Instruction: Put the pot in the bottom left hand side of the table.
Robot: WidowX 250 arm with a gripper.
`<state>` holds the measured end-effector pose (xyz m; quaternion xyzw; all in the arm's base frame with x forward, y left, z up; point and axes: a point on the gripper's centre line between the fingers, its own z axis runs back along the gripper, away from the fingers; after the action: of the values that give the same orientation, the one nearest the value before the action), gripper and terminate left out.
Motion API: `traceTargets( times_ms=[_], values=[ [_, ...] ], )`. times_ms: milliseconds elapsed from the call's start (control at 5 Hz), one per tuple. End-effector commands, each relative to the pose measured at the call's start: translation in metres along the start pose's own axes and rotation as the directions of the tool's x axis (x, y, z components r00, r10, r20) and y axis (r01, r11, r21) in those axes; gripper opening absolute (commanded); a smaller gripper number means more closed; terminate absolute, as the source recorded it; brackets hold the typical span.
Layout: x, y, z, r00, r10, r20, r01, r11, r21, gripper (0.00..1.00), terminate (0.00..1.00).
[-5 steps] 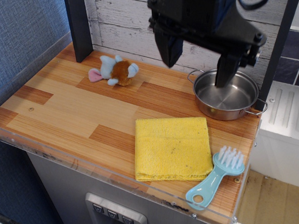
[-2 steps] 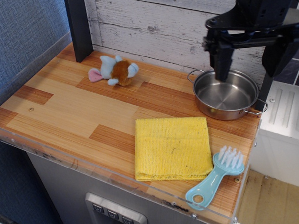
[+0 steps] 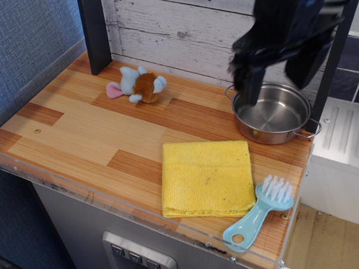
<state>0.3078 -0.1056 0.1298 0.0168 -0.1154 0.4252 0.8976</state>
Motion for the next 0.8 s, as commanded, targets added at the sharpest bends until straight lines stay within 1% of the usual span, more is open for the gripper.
traceTargets(
  times_ms=[0, 200, 400, 600],
  values=[
    [0.024, 0.005, -0.014, 0.995, 0.065, 0.079, -0.056, 0.992, -0.11, 1.0, 0.0],
    [0.038, 0.006, -0.031, 0.991, 0.106, 0.081, -0.094, 0.986, -0.138, 1.0, 0.0],
    [0.053, 0.011, -0.041, 0.983, 0.165, 0.079, -0.152, 0.978, -0.141, 1.0, 0.0],
    [0.066, 0.011, -0.057, 0.979, 0.191, 0.066, -0.18, 0.973, -0.145, 1.0, 0.0]
  ],
)
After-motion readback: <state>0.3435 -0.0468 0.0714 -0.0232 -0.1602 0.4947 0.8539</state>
